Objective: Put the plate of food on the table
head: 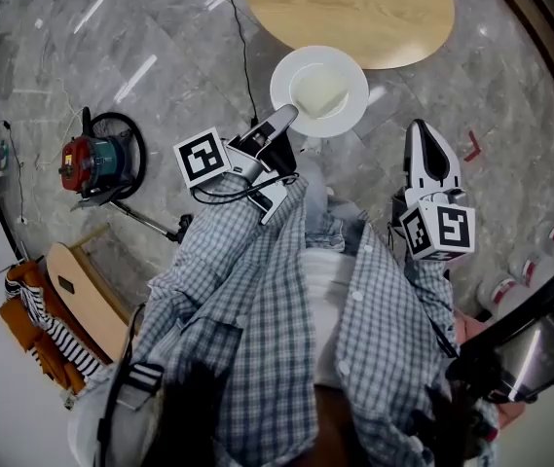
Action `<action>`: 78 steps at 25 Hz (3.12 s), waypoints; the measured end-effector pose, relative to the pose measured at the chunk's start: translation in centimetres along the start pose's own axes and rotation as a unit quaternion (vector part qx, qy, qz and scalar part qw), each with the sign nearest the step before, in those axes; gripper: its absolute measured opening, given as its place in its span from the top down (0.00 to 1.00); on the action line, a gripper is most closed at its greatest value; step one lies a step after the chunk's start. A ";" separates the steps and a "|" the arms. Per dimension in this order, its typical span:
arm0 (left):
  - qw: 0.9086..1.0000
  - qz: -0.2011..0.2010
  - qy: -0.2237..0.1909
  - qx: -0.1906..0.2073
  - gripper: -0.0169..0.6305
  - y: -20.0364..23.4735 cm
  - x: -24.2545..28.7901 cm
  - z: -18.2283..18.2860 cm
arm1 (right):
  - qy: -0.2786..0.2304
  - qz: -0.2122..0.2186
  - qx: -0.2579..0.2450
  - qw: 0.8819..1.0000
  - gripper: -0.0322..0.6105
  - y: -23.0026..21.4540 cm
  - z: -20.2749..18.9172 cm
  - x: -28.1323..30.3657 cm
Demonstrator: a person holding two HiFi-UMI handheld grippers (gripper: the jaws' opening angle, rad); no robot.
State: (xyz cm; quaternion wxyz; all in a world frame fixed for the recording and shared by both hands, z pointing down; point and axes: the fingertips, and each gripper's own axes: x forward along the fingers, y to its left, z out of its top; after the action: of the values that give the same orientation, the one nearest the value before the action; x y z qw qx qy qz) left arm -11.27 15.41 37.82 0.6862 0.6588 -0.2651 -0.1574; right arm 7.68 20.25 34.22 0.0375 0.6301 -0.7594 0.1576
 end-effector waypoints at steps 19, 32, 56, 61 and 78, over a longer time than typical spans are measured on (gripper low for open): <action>1.000 -0.012 0.022 -0.003 0.94 -1.4 6.0 7.2 | -0.008 -0.021 -0.009 1.000 0.94 -1.4 3.6 7.9; 0.998 -0.011 0.057 0.001 0.95 -1.1 9.7 9.3 | -0.012 -0.049 -0.001 0.999 0.94 -2.9 3.7 10.7; 0.998 -0.013 0.054 -0.014 0.95 0.2 11.1 13.3 | 0.007 -0.044 -0.013 0.999 0.94 -2.0 3.5 15.1; 0.998 -0.011 0.056 -0.018 0.94 0.2 11.2 13.3 | 0.006 -0.048 -0.004 0.999 0.94 -2.2 3.5 15.0; 0.999 -0.007 0.046 -0.021 0.94 0.0 11.3 13.5 | 0.015 -0.034 -0.005 0.999 0.94 -2.1 3.2 15.8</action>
State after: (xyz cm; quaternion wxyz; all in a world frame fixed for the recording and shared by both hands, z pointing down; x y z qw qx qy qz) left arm -9.82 -2.09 39.47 0.7102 0.6529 -0.2250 -0.1371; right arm 6.93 4.05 35.64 0.0569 0.6530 -0.7377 0.1617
